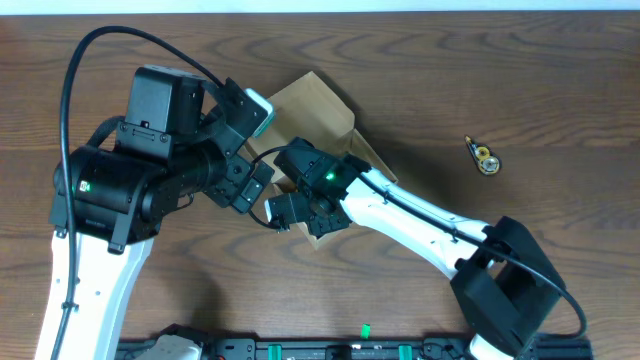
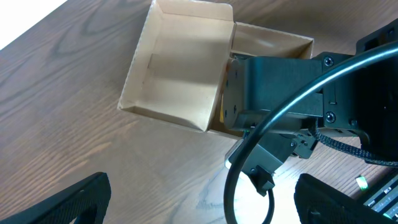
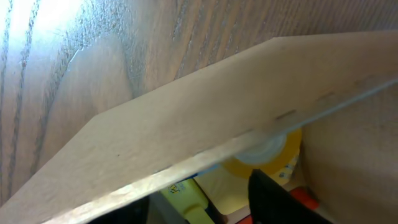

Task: Pack container
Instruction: 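Lower the staples box into the box near the highlighter and release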

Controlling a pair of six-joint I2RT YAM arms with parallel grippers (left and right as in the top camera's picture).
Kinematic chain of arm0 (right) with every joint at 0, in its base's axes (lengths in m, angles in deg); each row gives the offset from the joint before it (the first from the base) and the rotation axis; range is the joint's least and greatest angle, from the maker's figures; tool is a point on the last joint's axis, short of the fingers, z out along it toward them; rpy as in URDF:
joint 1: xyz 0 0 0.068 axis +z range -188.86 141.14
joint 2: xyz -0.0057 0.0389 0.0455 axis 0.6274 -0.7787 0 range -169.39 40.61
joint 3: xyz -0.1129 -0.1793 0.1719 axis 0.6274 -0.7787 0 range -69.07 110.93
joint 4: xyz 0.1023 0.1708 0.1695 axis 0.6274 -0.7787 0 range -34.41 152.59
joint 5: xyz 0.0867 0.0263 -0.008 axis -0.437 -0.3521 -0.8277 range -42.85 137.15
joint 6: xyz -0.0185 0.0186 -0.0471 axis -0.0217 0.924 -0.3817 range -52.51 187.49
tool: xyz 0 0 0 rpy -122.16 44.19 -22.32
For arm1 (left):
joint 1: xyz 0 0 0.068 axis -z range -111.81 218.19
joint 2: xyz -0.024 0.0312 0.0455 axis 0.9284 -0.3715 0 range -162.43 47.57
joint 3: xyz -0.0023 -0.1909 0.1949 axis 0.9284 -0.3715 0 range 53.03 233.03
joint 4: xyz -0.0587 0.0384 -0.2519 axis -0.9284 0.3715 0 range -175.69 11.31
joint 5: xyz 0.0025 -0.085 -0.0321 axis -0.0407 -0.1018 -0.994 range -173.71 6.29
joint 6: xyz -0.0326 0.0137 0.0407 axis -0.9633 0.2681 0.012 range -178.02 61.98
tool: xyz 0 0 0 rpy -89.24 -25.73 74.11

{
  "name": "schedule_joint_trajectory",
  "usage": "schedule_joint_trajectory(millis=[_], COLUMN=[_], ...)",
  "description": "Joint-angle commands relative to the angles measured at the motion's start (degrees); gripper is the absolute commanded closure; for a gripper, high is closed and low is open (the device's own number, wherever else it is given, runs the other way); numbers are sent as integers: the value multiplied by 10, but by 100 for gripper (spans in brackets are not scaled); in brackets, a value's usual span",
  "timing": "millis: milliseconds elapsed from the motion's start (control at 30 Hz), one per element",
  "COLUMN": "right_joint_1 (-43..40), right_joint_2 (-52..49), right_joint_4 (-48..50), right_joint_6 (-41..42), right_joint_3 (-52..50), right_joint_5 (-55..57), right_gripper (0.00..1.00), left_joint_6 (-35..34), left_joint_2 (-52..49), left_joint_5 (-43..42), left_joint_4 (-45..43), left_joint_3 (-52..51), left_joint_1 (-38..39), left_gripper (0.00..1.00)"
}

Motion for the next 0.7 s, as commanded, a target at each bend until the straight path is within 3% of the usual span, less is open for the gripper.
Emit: schedule_joint_trajectory(millis=[0, 367, 533, 667], right_joint_1=[7, 7, 6, 5], right_joint_2=[15, 39, 87, 113], right_joint_4=[-2, -2, -18, -31], right_joint_6=[-2, 43, 43, 42], right_joint_3=[1, 1, 1, 1], right_joint_5=[2, 2, 4, 40], right_gripper=[46, 43, 30, 24], left_joint_6=[4, 4, 4, 4], left_joint_2=[0, 0, 0, 0], left_joint_5=[3, 3, 3, 3], left_joint_4=[2, 2, 2, 2], left_joint_3=[9, 9, 9, 9], left_joint_1=[0, 0, 0, 0], left_gripper=[5, 5, 5, 5])
